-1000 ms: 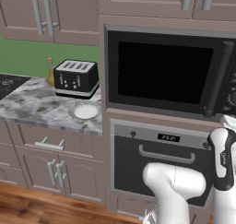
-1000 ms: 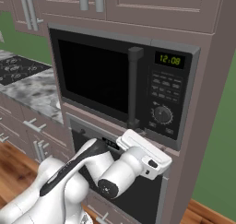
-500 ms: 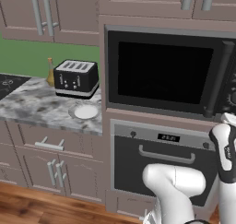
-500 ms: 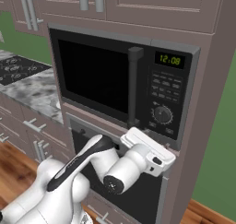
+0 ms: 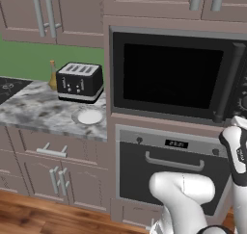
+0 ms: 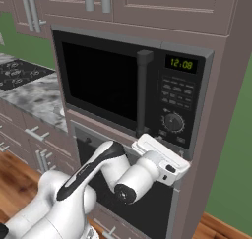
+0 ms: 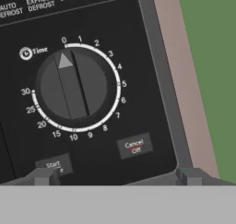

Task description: Pick the squash from the counter and place it in the microwave. Then turn on the microwave.

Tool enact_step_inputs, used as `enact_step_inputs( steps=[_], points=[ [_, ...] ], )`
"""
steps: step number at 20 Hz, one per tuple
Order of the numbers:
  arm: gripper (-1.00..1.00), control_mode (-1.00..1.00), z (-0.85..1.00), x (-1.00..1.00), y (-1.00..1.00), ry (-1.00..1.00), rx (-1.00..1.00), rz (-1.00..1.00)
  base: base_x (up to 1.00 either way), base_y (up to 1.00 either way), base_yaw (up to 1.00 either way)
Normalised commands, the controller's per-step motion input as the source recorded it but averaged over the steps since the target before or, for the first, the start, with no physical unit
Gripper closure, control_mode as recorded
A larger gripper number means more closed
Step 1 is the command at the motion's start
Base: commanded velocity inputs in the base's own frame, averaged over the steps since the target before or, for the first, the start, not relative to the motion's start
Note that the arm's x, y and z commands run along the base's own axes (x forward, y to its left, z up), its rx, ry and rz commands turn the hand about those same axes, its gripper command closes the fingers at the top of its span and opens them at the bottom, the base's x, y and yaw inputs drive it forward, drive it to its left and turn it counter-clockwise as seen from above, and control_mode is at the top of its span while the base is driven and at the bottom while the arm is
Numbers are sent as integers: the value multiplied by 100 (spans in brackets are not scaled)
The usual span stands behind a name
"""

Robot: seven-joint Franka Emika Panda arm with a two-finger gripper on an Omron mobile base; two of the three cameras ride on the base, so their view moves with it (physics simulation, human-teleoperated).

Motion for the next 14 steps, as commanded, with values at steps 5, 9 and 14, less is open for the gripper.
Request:
enact_step_inputs(
  steps=[5,9,14],
  points=[
    [-100,-100,0,9,-2,0,0,0,0,0,0],
    [-100,-100,0,11,-4,0,0,0,0,0,0],
    [-100,-100,0,7,-7,0,0,0,0,0,0]
  ],
)
